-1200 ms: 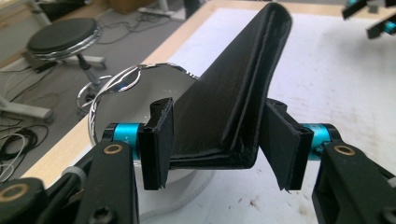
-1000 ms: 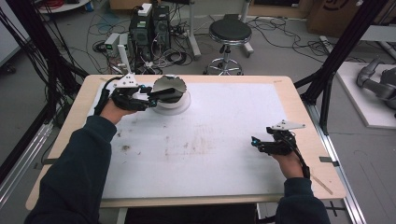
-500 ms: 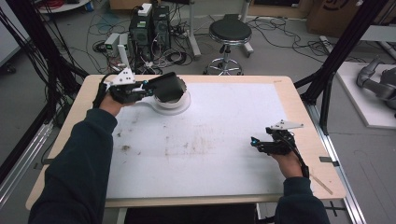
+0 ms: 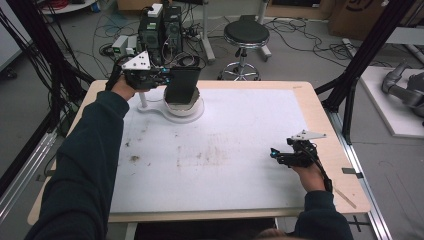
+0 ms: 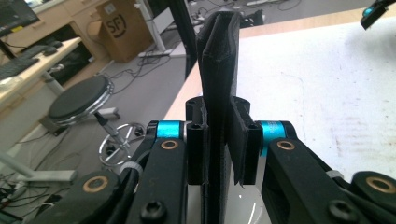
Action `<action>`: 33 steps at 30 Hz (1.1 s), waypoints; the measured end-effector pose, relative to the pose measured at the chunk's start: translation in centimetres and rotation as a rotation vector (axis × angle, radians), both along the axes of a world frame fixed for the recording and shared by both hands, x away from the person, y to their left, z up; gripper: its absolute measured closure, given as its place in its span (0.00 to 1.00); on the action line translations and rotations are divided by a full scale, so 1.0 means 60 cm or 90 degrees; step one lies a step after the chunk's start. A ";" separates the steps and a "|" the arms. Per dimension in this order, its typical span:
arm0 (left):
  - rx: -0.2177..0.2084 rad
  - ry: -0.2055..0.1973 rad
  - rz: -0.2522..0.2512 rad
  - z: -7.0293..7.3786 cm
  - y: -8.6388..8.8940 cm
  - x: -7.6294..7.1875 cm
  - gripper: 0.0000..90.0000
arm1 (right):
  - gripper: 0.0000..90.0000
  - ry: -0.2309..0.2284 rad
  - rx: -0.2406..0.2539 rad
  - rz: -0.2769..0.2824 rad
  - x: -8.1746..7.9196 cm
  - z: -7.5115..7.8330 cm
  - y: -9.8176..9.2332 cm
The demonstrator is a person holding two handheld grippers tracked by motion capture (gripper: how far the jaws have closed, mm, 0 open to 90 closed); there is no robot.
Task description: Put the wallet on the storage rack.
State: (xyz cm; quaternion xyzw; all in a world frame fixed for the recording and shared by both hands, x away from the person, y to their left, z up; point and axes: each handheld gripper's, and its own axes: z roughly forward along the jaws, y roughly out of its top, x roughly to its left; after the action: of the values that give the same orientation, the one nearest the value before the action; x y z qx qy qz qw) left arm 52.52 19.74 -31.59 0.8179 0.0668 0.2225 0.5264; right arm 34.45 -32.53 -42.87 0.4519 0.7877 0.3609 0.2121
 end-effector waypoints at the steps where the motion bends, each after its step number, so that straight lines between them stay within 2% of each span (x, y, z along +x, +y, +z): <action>1: -0.006 0.001 0.001 -0.003 0.000 0.001 0.87 | 0.24 0.000 0.001 0.000 0.000 0.000 -0.001; 5: -0.029 0.017 0.006 -0.012 0.005 -0.007 0.86 | 0.24 -0.004 0.000 0.000 -0.001 0.002 -0.002; 9: -0.035 0.033 0.003 -0.020 0.006 -0.028 0.85 | 0.24 -0.005 0.001 0.005 -0.001 0.002 0.001; 16: -0.022 0.037 0.006 -0.041 0.008 -0.077 0.84 | 0.24 -0.015 0.006 0.009 -0.003 0.009 0.003; 22: -0.004 0.047 0.026 -0.060 0.020 -0.099 0.82 | 0.24 -0.019 0.009 0.014 -0.004 0.012 0.004; 26: -0.007 0.061 0.050 -0.074 0.027 -0.103 0.84 | 0.24 -0.019 0.010 0.019 -0.002 0.012 0.009; 28: 0.021 0.068 0.064 -0.083 0.031 -0.103 0.90 | 0.24 -0.018 0.008 0.021 -0.001 0.012 0.010; 30: 0.045 0.083 0.100 -0.092 0.038 -0.101 0.98 | 0.24 -0.019 0.009 0.020 -0.001 0.012 0.011; 33: 0.022 0.098 0.120 -0.100 0.040 -0.106 0.92 | 0.24 -0.019 0.008 0.021 0.000 0.012 0.011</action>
State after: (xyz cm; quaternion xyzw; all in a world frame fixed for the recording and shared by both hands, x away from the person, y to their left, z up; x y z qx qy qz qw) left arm 46.19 22.17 -37.59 0.8316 0.1796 0.2084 0.4825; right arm 34.43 -31.90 -42.17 0.4344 0.7895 0.3765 0.2150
